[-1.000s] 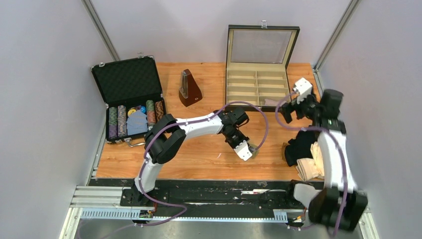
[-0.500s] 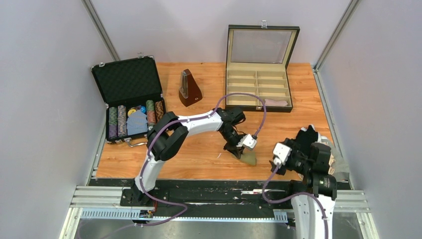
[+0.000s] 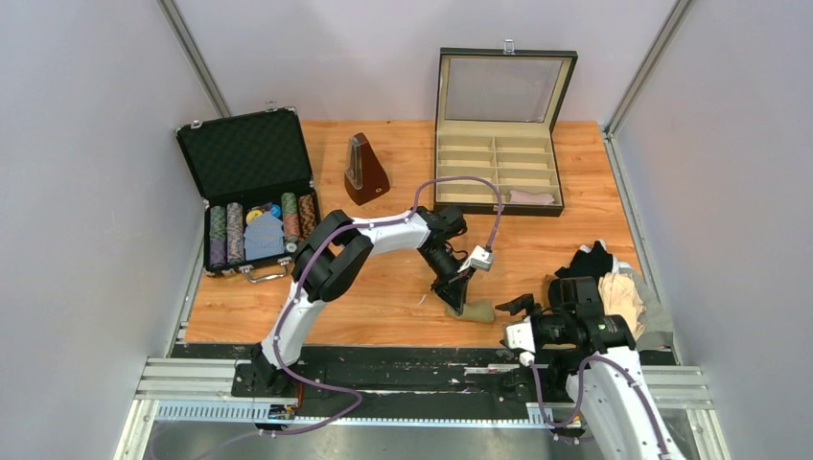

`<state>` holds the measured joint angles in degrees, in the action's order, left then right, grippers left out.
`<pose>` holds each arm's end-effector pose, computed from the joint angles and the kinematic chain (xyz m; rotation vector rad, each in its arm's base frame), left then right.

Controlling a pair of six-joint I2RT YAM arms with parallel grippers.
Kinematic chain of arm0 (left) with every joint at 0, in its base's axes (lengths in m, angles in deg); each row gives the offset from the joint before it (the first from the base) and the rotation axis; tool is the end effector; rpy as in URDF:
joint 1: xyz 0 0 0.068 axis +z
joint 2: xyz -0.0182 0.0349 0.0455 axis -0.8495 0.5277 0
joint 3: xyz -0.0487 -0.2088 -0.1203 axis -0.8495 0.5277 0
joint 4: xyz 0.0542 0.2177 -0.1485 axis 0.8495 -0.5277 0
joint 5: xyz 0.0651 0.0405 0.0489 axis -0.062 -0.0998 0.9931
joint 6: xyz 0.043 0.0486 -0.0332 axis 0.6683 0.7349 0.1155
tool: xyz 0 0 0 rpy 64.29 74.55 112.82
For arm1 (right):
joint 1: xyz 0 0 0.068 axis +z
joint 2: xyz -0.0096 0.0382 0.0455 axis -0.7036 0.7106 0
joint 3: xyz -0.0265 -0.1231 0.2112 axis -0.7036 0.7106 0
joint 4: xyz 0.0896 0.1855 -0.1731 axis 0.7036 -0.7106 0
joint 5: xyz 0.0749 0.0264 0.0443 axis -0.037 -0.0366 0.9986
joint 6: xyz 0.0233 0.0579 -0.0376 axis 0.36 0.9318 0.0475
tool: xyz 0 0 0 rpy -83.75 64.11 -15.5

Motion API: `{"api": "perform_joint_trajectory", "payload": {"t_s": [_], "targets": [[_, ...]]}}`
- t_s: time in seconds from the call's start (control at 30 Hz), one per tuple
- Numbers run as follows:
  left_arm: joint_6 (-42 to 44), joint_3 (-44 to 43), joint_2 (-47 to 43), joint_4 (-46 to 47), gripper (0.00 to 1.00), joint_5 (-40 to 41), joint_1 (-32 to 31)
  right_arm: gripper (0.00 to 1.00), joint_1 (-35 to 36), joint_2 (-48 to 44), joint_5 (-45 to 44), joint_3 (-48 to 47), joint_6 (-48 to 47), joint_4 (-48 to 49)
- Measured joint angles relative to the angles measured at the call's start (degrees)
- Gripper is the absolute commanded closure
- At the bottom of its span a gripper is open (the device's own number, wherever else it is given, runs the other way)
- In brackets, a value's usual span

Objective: Roll the underwear
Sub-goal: Roll the underwear to the center of the board.

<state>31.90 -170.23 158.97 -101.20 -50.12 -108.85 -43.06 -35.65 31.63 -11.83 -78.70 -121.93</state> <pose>0.2234 -0.3562 0.0915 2.0345 1.7274 -1.5614 0.1029 0.0530 0.1473 -1.8255 1.1684 0.4492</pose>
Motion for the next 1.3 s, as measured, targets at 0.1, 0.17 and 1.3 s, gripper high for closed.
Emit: {"api": "perform_joint_trajectory", "payload": {"t_s": [0.1, 0.17, 1.3], "targets": [[-1.9, 0.0, 0.4, -0.3, 0.88, -0.7, 0.0, 0.29, 9.6, 1.4, -3.1, 0.0, 7.7, 6.9], [-2.7, 0.0, 0.5, -0.3, 0.88, -0.9, 0.0, 0.27, 16.0, 3.5, -5.8, 0.0, 13.6, 11.6], [-14.6, 0.4, 3.6, -3.5, 0.41, -8.9, 5.3, 1.00, 41.7, 29.4, -31.6, -2.7, 44.5, 41.0]]}}
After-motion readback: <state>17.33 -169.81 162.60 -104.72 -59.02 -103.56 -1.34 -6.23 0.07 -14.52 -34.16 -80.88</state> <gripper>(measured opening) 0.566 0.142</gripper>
